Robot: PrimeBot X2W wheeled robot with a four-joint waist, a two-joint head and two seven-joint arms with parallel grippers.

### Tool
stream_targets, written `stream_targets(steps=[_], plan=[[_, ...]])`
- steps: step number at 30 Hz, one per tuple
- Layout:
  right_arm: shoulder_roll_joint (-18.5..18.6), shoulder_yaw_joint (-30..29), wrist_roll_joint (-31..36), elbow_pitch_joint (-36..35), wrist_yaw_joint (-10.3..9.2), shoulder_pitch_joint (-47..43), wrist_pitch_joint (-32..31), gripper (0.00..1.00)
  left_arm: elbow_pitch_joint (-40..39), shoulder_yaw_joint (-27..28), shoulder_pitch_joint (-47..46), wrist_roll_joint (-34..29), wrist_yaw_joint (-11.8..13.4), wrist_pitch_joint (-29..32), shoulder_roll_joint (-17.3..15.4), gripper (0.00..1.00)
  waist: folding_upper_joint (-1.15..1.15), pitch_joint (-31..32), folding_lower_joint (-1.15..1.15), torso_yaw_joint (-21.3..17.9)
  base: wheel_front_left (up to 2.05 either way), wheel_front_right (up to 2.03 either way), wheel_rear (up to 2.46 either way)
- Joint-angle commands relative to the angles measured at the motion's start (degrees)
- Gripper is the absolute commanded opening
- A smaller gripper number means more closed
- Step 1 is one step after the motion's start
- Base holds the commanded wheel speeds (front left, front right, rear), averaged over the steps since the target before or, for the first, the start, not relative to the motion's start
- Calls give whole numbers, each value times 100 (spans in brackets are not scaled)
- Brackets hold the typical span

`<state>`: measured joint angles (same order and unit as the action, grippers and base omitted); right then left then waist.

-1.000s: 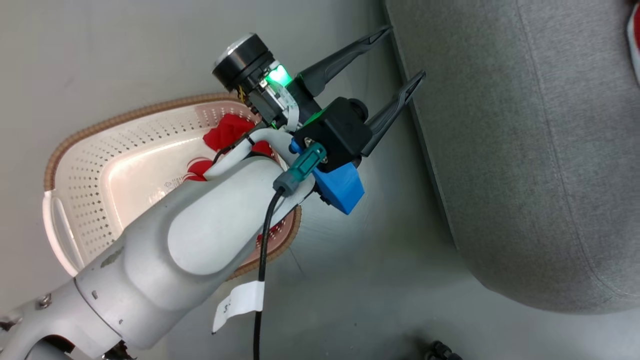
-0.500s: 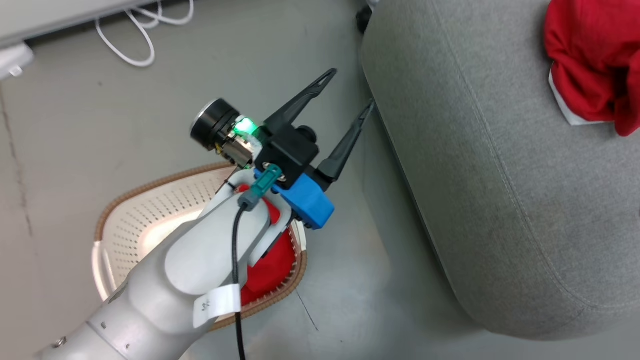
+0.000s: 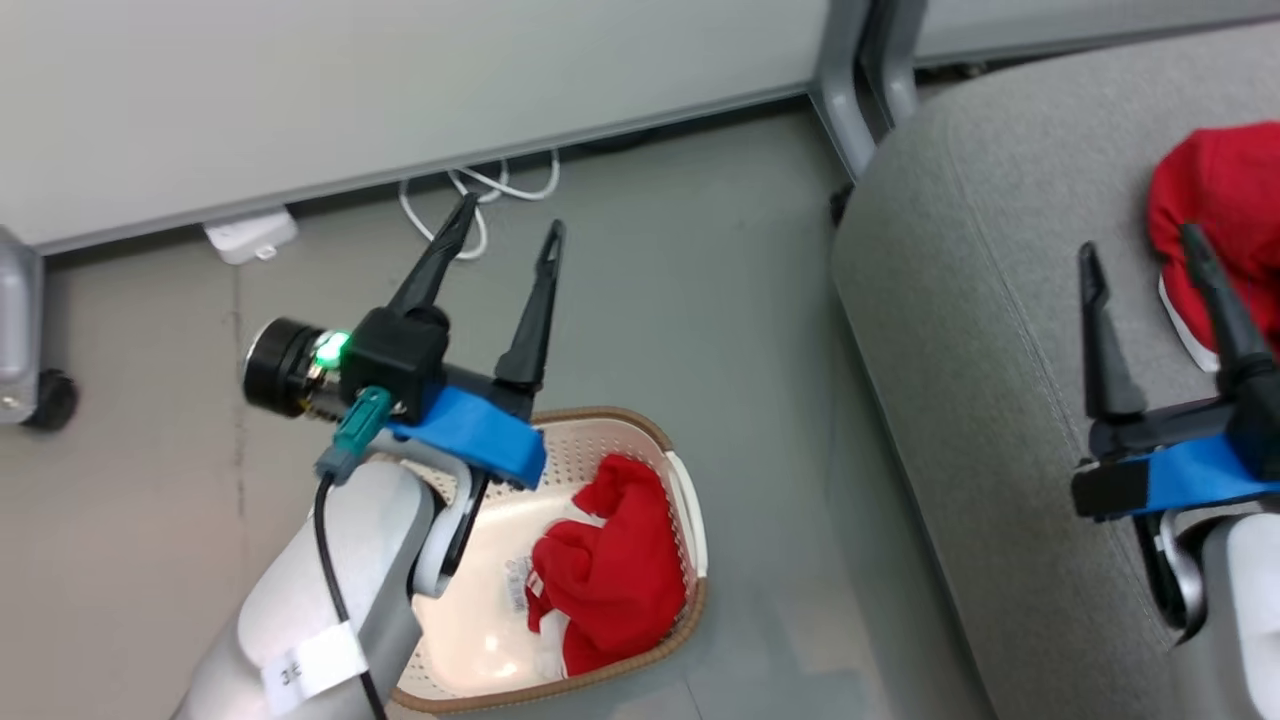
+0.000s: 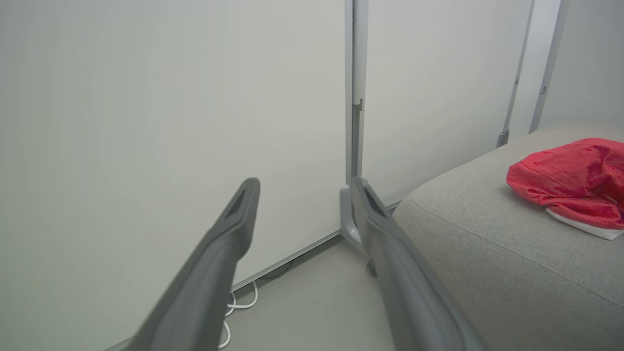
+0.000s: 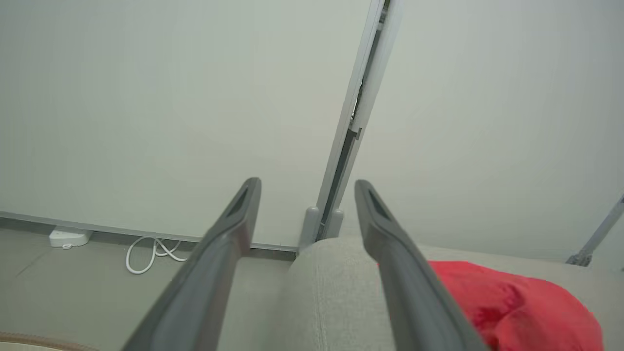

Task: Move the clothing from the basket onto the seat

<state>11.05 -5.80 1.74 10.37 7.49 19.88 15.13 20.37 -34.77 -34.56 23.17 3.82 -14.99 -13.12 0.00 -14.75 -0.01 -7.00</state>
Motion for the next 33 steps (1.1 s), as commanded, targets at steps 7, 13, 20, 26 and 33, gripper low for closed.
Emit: stream_targets(steps=[7,13,20,26,33], plan=[[-149,480,-71,-5,1,-412,4,100,-234,999,942,-429,-100,-27,122,100,0,636,1,591,0,0,0],[-234,591,-124,48,1,-684,5,100,-348,1521,1505,-668,-257,-27,253,100,0,886,1,733,0,0,0],[-401,440,-213,60,1,-1184,4,100,-451,2100,2172,-967,-496,-28,471,100,0,1200,1,843,0,0,0],[-545,251,-291,79,1,-1529,5,100,-446,2422,2550,-1175,-688,-28,612,100,0,1340,1,877,0,0,0],[-700,143,-310,121,1,-1857,4,100,-428,2659,2839,-1324,-834,-28,776,100,0,1405,1,900,0,0,0]])
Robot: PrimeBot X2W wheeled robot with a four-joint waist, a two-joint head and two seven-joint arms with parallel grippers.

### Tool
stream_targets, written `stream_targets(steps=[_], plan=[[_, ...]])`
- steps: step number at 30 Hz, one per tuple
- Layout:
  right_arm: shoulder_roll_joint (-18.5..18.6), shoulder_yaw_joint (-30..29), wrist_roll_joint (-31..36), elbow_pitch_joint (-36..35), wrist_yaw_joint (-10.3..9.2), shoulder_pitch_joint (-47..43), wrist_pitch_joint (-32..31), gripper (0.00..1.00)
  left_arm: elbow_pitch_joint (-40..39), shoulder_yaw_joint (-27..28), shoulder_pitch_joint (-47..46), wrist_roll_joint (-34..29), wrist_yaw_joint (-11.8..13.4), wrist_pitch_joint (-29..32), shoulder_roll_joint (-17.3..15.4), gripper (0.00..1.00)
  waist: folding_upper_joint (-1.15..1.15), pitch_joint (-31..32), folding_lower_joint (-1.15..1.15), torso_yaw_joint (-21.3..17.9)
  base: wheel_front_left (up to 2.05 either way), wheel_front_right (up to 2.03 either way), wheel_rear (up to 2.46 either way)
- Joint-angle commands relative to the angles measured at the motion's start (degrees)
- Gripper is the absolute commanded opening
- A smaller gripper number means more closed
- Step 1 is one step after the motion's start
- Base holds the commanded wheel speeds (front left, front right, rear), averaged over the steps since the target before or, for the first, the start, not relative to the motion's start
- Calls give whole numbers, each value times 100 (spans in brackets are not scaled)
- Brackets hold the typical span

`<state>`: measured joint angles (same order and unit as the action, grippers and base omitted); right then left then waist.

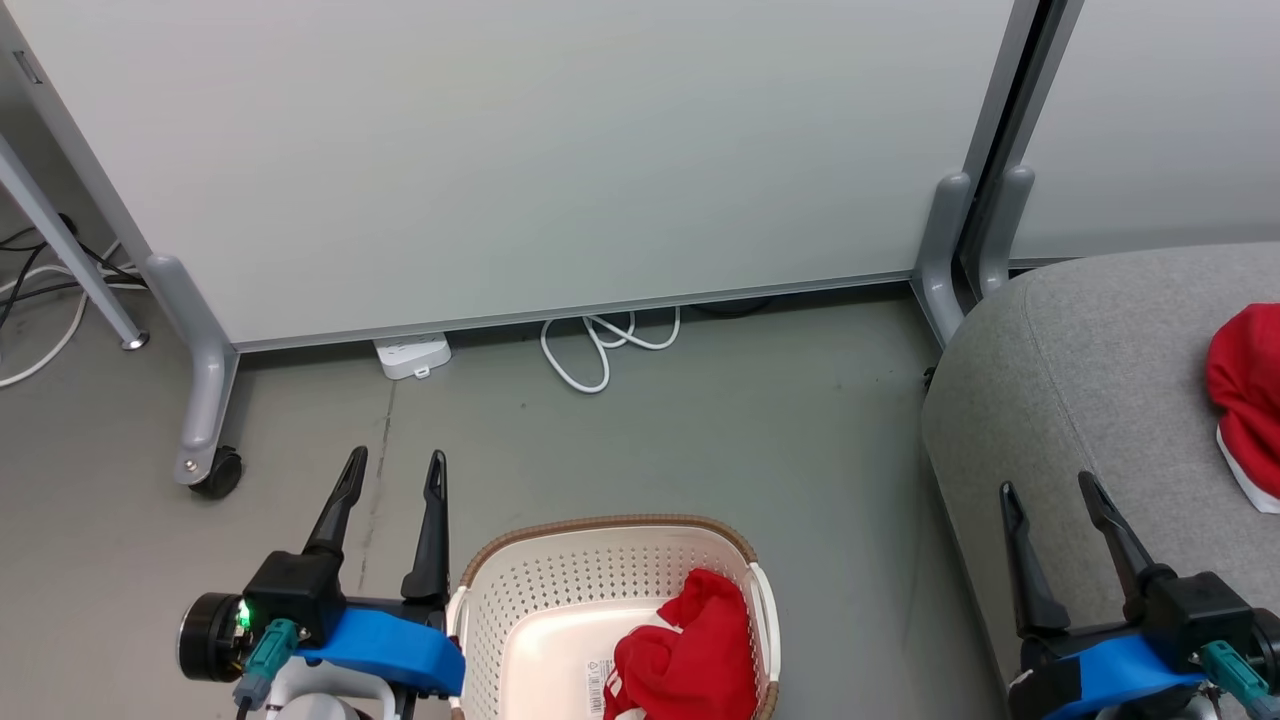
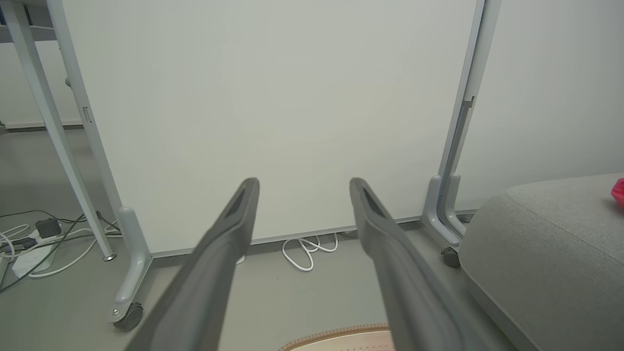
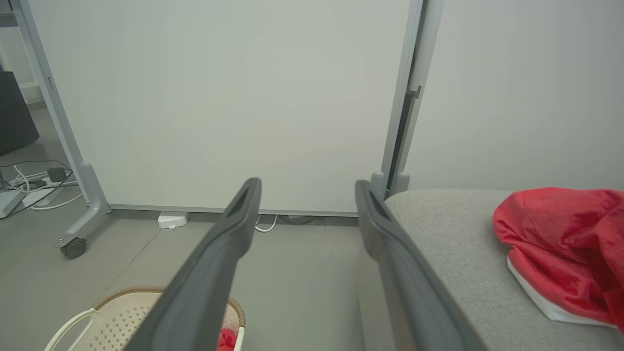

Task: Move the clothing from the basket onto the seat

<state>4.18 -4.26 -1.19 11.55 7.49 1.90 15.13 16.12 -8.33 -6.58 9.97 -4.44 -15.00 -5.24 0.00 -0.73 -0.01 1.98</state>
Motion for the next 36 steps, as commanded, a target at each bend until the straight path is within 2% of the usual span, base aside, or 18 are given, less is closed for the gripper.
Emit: stream_targets(steps=[1,11,20,29,36], plan=[[-23,-32,-19,2,1,-89,5,100,7,42,66,-29,-26,-27,13,100,0,10,1,6,0,0,0],[-114,-102,-23,53,1,-181,4,100,63,291,190,-173,-153,-28,132,100,0,44,1,4,0,0,0],[-131,-30,-13,78,1,-96,4,100,76,289,46,-282,-233,-28,189,100,0,9,1,-20,0,0,0],[-131,94,-1,28,1,188,4,100,467,-224,-527,-382,-314,-27,85,100,0,-331,1,-212,0,0,0],[-120,190,19,-59,1,540,4,100,1080,-1101,-1235,-158,-301,-27,-200,100,0,-876,1,-503,0,0,0]])
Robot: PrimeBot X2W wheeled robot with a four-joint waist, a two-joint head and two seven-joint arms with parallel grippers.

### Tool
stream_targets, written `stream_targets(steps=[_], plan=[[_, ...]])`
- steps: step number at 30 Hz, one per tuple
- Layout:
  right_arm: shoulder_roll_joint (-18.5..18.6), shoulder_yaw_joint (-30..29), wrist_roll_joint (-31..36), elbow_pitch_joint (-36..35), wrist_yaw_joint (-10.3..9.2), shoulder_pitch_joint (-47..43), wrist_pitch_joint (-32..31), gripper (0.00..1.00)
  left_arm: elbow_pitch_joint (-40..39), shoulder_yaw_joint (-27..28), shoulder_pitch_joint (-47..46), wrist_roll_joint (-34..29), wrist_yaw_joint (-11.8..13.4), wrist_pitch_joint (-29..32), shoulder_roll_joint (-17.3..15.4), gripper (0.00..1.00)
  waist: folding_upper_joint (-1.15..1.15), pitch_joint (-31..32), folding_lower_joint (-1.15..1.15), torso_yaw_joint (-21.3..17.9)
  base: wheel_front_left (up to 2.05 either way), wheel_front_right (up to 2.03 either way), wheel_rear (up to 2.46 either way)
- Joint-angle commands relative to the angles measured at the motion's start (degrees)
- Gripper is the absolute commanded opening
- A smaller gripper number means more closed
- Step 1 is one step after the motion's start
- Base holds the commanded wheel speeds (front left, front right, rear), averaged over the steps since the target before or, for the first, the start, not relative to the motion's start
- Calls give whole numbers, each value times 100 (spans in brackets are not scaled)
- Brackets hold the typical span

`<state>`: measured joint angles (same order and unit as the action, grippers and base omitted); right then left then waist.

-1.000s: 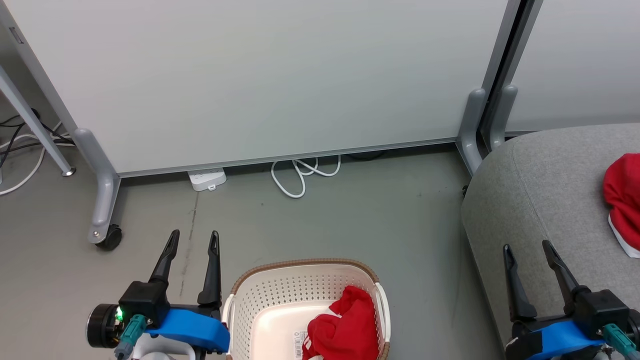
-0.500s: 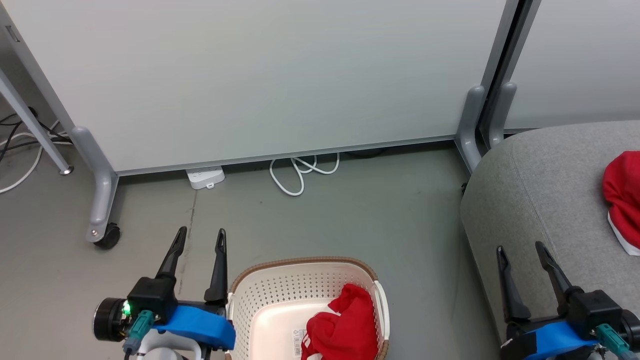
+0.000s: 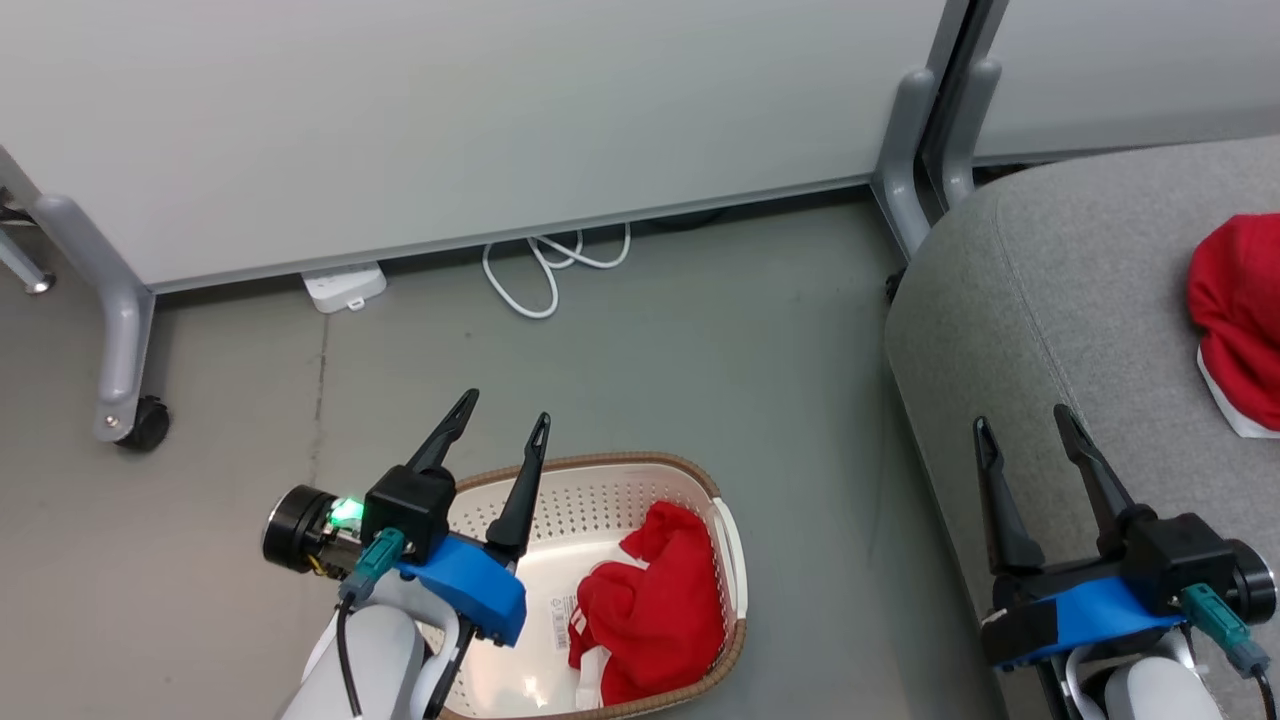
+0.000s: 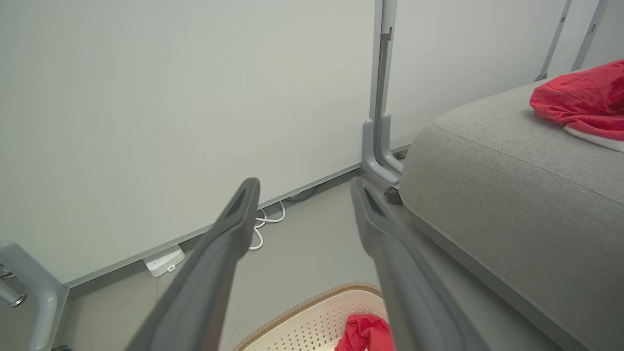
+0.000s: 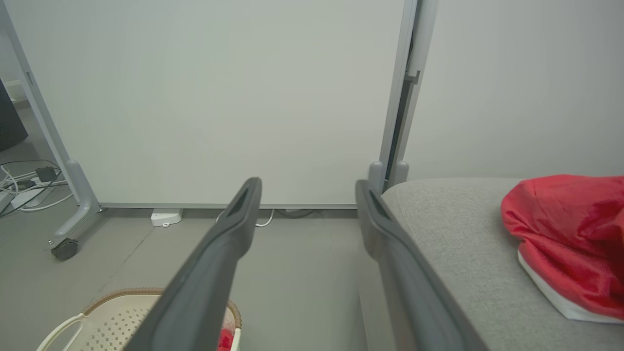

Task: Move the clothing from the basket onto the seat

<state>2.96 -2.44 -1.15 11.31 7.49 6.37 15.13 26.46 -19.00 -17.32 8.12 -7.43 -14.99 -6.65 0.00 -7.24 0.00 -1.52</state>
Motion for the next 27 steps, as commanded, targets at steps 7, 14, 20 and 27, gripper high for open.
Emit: stream_targets(steps=[7,14,20,27], plan=[[24,81,39,-124,1,495,4,100,772,-1004,-870,262,-3,-29,-342,100,0,-840,0,-404,0,0,0],[37,203,47,-237,1,933,4,100,1516,-1982,-1545,463,-4,-29,-596,100,0,-1487,0,-630,0,0,0],[49,274,59,-309,1,1247,4,100,2082,-2797,-2062,641,-4,-29,-758,100,0,-2037,0,-759,0,0,0],[51,347,72,-403,1,1586,3,100,2752,-3826,-2610,913,-3,-28,-873,100,0,-2641,0,-890,0,0,0]])
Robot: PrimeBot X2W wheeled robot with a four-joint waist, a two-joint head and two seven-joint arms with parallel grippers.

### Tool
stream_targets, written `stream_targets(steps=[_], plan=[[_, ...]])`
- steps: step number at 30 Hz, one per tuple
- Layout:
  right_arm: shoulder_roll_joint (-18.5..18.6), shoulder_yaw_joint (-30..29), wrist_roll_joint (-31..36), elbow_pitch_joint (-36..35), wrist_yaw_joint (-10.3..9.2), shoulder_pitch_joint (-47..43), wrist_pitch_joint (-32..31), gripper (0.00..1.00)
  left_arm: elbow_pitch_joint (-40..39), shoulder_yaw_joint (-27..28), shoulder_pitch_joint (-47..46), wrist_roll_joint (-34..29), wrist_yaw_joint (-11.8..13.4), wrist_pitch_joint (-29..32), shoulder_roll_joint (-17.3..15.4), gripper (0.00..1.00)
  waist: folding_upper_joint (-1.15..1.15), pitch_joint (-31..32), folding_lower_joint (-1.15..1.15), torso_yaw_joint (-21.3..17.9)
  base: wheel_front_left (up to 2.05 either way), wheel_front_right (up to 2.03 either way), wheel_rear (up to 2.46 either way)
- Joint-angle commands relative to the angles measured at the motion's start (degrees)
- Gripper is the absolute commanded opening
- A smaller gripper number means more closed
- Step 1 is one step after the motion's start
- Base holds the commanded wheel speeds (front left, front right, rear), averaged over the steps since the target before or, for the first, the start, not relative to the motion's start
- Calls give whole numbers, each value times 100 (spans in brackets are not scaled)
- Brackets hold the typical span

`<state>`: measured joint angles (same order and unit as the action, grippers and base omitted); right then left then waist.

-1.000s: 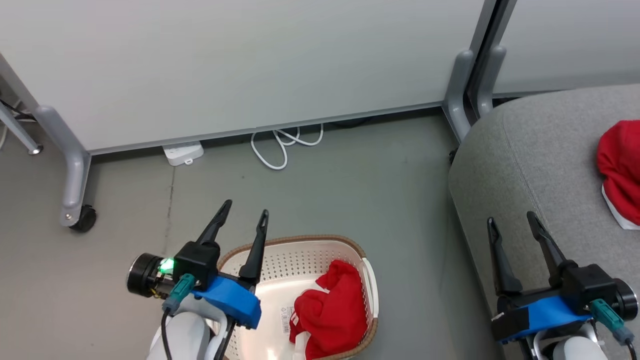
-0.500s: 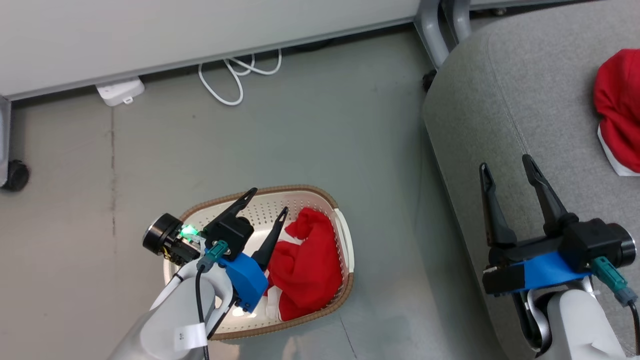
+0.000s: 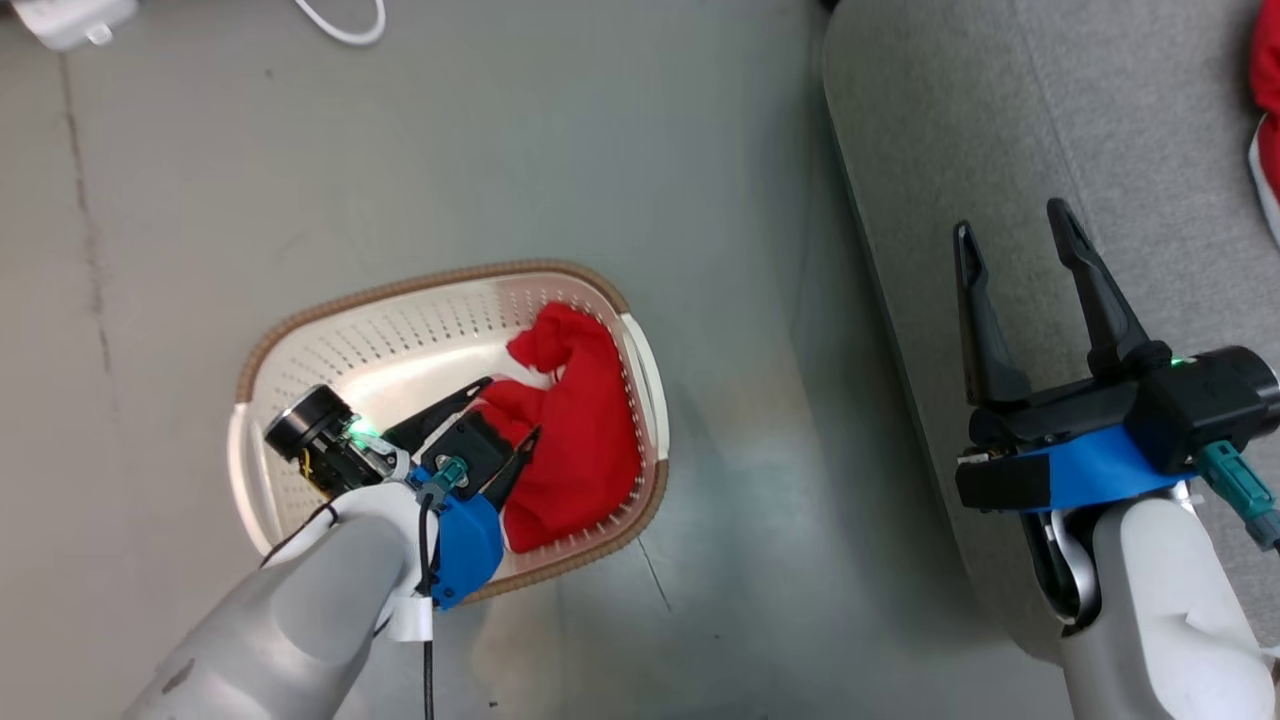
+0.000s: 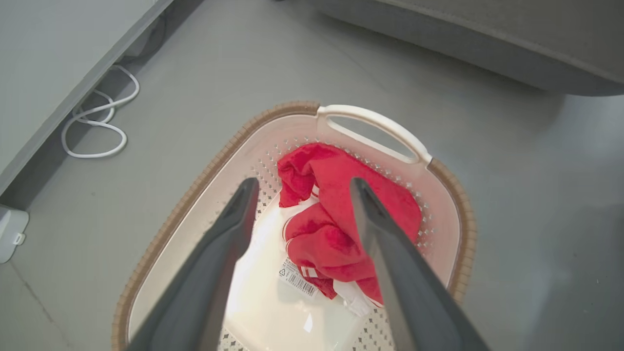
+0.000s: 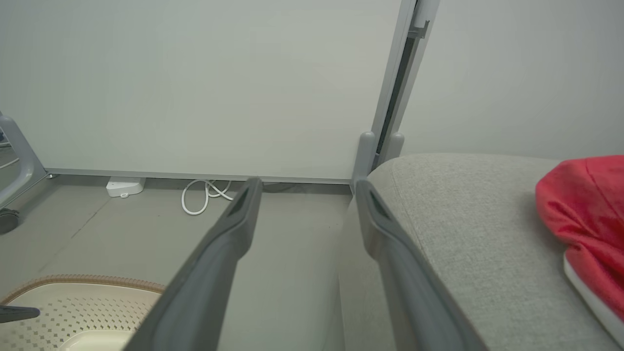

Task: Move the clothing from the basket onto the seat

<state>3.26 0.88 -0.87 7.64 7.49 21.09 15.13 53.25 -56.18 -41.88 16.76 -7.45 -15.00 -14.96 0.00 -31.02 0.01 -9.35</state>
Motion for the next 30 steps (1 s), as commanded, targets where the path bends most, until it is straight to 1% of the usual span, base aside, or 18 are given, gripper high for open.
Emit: stream_targets(steps=[1,7,11,12,20,26,30], plan=[[24,19,39,-46,1,177,4,100,168,-279,-220,80,-1,-27,-49,100,0,-341,-1,-126,0,0,0],[28,40,45,-119,1,376,3,100,609,-1173,-615,374,-1,25,-119,100,0,-819,-1,-238,0,0,0],[44,35,30,-153,1,498,3,100,795,-1544,-829,482,-1,119,-130,100,0,-1129,-1,-290,0,0,0],[44,35,30,-153,1,498,3,100,795,-1544,-829,482,-1,119,-130,100,0,-1129,-1,-290,0,0,0],[42,56,17,-250,1,720,4,100,1028,-1717,-1119,412,-1,353,-207,100,0,-1713,-1,-428,0,0,0],[21,30,-8,-337,1,858,4,100,1065,-1728,-1316,132,-1,468,-302,100,0,-2084,-1,-538,0,0,0],[1,27,-13,-369,1,854,4,100,1122,-1731,-1454,-10,-1,454,-303,100,0,-2263,-1,-577,0,0,0]])
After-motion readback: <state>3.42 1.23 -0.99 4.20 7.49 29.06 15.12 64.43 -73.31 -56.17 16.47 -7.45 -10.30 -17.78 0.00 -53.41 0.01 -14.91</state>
